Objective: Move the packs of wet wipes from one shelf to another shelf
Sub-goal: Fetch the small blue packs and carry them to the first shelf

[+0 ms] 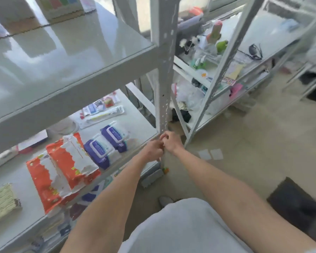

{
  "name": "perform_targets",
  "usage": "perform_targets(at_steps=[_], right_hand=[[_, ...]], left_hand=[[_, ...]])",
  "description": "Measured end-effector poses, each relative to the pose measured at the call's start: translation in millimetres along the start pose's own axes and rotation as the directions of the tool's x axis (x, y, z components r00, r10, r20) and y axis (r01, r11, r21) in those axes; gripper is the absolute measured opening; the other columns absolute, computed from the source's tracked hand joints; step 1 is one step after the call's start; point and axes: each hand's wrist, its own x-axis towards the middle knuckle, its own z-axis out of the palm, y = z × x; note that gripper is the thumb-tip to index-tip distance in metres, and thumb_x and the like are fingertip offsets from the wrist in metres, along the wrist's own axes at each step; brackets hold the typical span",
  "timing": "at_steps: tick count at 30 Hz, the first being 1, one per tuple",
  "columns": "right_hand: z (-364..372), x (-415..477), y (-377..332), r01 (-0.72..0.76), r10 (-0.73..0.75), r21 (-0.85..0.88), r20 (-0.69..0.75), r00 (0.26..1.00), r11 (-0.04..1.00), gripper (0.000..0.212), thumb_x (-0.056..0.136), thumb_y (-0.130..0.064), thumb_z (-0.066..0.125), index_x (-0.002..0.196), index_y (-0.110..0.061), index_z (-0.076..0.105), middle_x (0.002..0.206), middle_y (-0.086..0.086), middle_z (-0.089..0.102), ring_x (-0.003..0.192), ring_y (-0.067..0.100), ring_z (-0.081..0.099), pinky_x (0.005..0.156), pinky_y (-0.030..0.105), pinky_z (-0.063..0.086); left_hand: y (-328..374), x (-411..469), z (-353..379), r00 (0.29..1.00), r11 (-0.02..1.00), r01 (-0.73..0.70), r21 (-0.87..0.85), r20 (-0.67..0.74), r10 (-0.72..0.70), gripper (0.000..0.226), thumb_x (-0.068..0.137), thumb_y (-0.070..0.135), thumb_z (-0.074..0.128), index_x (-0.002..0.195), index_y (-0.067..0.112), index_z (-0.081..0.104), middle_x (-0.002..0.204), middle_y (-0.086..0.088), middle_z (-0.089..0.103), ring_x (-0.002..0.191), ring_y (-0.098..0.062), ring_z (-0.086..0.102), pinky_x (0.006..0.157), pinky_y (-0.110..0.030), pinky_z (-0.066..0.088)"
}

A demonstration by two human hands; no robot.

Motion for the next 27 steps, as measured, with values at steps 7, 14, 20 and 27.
perform_targets(at_steps=[7, 14, 20, 27], right_hand=[[-103, -76, 135, -0.439, 0.471, 0.174, -0.393, 0.79, 0.881, 0.029, 0.092, -0.017, 0.049, 0.107, -0.015, 0.074, 0.116, 0.017, 0.072, 0.111, 0.037, 0.065, 0.089, 0.036, 0.052], [-209, -151, 256, -0.588, 0.684, 0.357, -0.474, 0.555, 0.725, 0.037, 0.097, -0.013, 0.041, 0.112, -0.005, 0.073, 0.123, 0.022, 0.068, 0.116, 0.039, 0.062, 0.09, 0.036, 0.051], [-284, -135, 335, -0.602, 0.756, 0.458, -0.429, 0.495, 0.654, 0.029, 0.095, -0.01, 0.04, 0.095, -0.007, 0.069, 0.119, 0.023, 0.068, 0.11, 0.039, 0.063, 0.076, 0.031, 0.044], [-407, -92, 392, -0.588, 0.764, 0.488, -0.398, 0.508, 0.646, 0.025, 0.091, -0.006, 0.041, 0.084, -0.006, 0.065, 0.098, 0.022, 0.066, 0.09, 0.037, 0.061, 0.071, 0.029, 0.039]], left_hand=[[84, 42, 68, 0.983, 0.963, -0.15, 0.224, 0.141, 0.12, 0.034, 0.09, 0.014, 0.048, 0.118, 0.004, 0.066, 0.117, -0.015, 0.069, 0.109, -0.033, 0.064, 0.095, -0.042, 0.055], [230, 76, 172, 0.909, 0.866, -0.381, 0.325, 0.301, 0.287, 0.047, 0.092, 0.019, 0.052, 0.137, 0.005, 0.056, 0.132, -0.021, 0.062, 0.122, -0.038, 0.058, 0.097, -0.038, 0.049], [326, 129, 255, 0.858, 0.783, -0.462, 0.417, 0.435, 0.275, 0.051, 0.094, 0.02, 0.055, 0.143, 0.007, 0.052, 0.14, -0.019, 0.058, 0.128, -0.034, 0.056, 0.1, -0.033, 0.046], [437, 204, 307, 0.877, 0.759, -0.417, 0.5, 0.441, 0.192, 0.05, 0.095, 0.02, 0.049, 0.143, 0.008, 0.052, 0.143, -0.02, 0.055, 0.126, -0.035, 0.056, 0.092, -0.03, 0.045]])
